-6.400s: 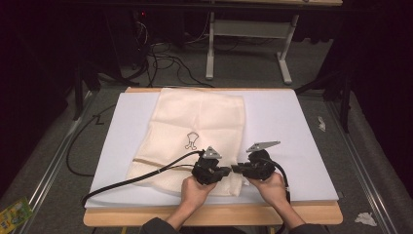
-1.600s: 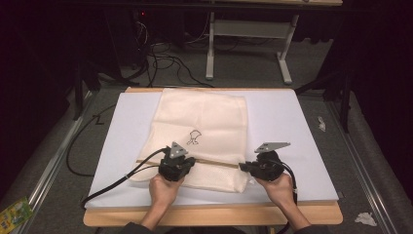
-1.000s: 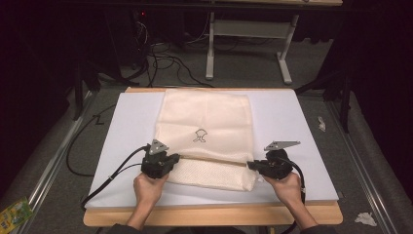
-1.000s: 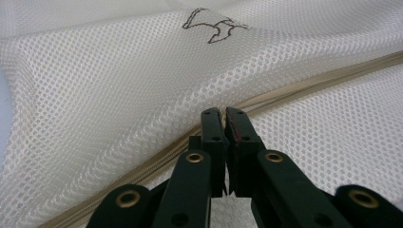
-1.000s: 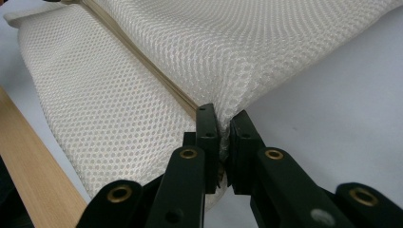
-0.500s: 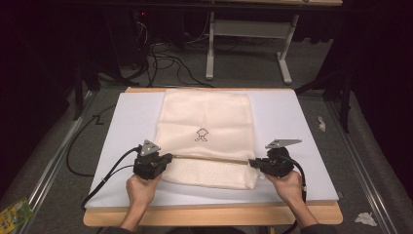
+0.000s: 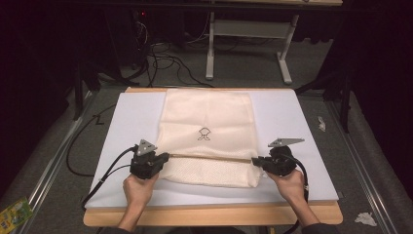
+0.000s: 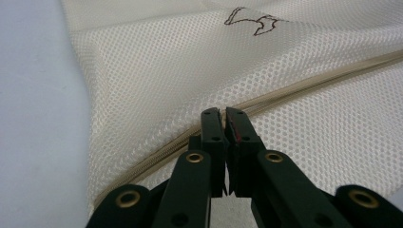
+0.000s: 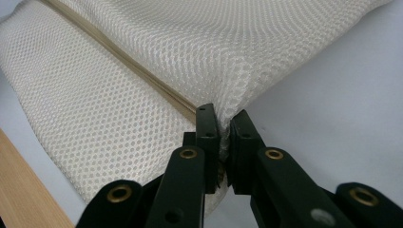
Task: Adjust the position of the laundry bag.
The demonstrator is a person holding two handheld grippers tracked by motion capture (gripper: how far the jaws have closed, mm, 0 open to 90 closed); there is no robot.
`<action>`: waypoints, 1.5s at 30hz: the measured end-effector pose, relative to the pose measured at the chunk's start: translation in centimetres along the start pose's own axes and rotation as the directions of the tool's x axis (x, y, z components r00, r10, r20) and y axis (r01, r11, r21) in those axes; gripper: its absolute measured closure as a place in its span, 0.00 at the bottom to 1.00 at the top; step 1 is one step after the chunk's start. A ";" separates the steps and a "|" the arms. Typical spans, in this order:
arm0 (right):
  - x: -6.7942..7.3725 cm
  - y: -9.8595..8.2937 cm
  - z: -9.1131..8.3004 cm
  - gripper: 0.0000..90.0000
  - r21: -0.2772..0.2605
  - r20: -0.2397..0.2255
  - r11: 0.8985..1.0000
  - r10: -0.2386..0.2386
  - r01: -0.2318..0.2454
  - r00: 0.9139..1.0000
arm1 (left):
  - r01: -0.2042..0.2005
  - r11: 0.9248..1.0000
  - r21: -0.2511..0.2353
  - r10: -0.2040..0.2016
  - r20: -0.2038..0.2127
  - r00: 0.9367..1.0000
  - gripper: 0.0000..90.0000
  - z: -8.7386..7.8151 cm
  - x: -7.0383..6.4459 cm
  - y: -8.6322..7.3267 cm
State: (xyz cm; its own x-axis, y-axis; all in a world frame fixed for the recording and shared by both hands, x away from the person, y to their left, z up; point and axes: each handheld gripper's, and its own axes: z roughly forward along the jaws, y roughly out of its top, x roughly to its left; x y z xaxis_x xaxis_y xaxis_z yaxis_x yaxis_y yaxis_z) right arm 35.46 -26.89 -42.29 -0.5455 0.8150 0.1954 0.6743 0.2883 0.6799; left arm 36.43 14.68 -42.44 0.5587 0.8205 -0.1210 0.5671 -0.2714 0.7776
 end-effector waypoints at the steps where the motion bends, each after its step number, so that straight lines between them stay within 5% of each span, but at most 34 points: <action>1: 0.0 0.0 0.0 0.96 -0.001 -0.002 1.000 0.001 -0.001 1.000 | -0.006 1.000 0.003 0.006 -0.016 1.000 0.97 0.0 0.0 0.0; 45: -1.1 0.0 -0.4 0.96 0.009 0.042 1.000 0.011 -0.012 0.999 | 0.030 1.000 0.001 -0.030 -0.040 0.999 0.97 -0.9 1.8 -0.9</action>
State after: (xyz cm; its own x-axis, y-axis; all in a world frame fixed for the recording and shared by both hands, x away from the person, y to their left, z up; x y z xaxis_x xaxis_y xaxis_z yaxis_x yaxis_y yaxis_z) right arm 35.83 -27.95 -42.21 -0.5163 0.8388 0.1730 0.6851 0.2832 0.6711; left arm 36.38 16.91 -42.83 0.5168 0.8477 -0.1197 0.5843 -0.2471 0.7730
